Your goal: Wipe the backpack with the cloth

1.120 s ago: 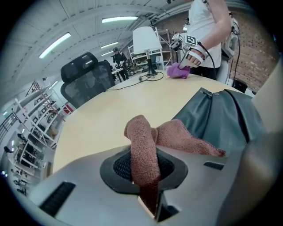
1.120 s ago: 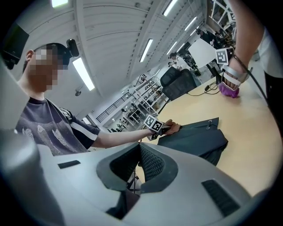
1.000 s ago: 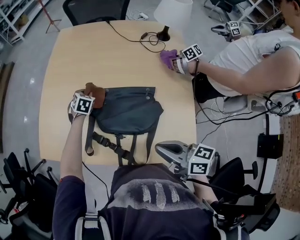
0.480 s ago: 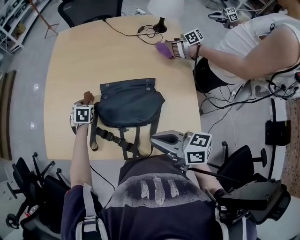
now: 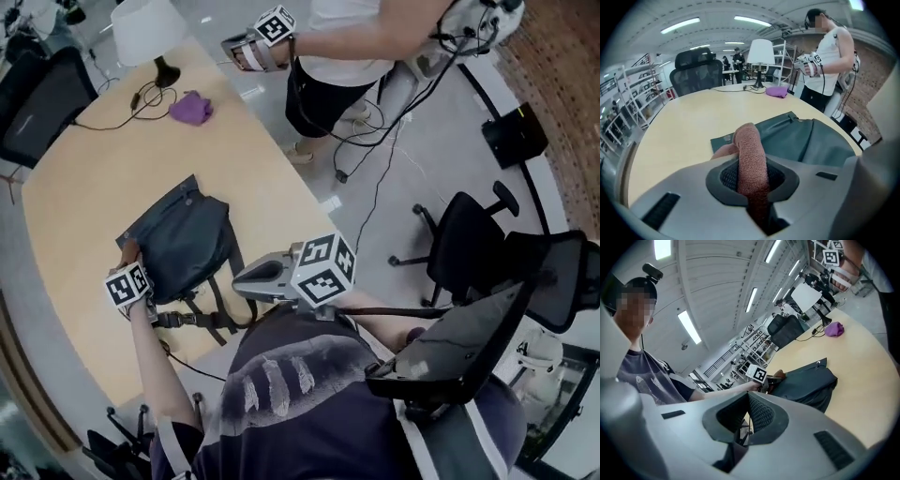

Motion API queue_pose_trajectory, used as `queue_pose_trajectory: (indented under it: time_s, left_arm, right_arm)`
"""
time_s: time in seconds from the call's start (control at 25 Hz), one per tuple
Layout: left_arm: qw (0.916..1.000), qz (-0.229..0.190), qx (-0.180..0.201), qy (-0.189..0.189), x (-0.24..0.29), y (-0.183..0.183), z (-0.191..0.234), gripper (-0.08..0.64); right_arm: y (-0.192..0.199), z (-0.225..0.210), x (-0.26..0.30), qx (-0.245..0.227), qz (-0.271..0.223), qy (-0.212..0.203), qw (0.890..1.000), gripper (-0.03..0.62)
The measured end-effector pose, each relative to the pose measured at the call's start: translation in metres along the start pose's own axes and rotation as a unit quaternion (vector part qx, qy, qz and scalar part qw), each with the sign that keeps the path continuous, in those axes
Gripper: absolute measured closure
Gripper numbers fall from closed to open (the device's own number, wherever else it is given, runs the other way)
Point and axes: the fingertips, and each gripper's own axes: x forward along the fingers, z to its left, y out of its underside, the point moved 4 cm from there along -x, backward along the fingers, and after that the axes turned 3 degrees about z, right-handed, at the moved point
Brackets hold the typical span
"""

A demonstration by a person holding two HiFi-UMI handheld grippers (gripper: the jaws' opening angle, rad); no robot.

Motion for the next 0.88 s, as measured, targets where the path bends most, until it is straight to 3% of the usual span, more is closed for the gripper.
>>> queue_pose_trajectory:
  time_s: [0.16,0.36,0.48,0.68,0.88]
  left_arm:
    - [0.9988,0.018,0.026,0.037,0.026,-0.026,-0.047,0.505]
    - [0.9943,0.042,0.089,0.041,0.045,-0.045,-0.089,0.505]
    - [0.9933,0.033,0.090,0.065,0.053,-0.055,-0.116,0.505]
    - [0.9945,0.028,0.087,0.052,0.055,-0.057,-0.137,0.505]
    - [0.9910,0.024,0.107,0.077,0.070,-0.068,-0.170,0.505]
  right_arm:
    - [-0.002,-0.011,-0.017,-0.005,0.007,0.021,1.000,0.591]
    - [-0.003,-0.022,-0.035,0.037,-0.013,0.034,0.999,0.591]
    - [-0.004,-0.025,-0.048,0.063,-0.030,0.031,0.997,0.591]
    - [0.000,-0.029,-0.072,0.055,-0.026,0.027,0.998,0.591]
    - [0.006,-0.038,-0.086,0.070,-0.042,0.038,0.996,0.591]
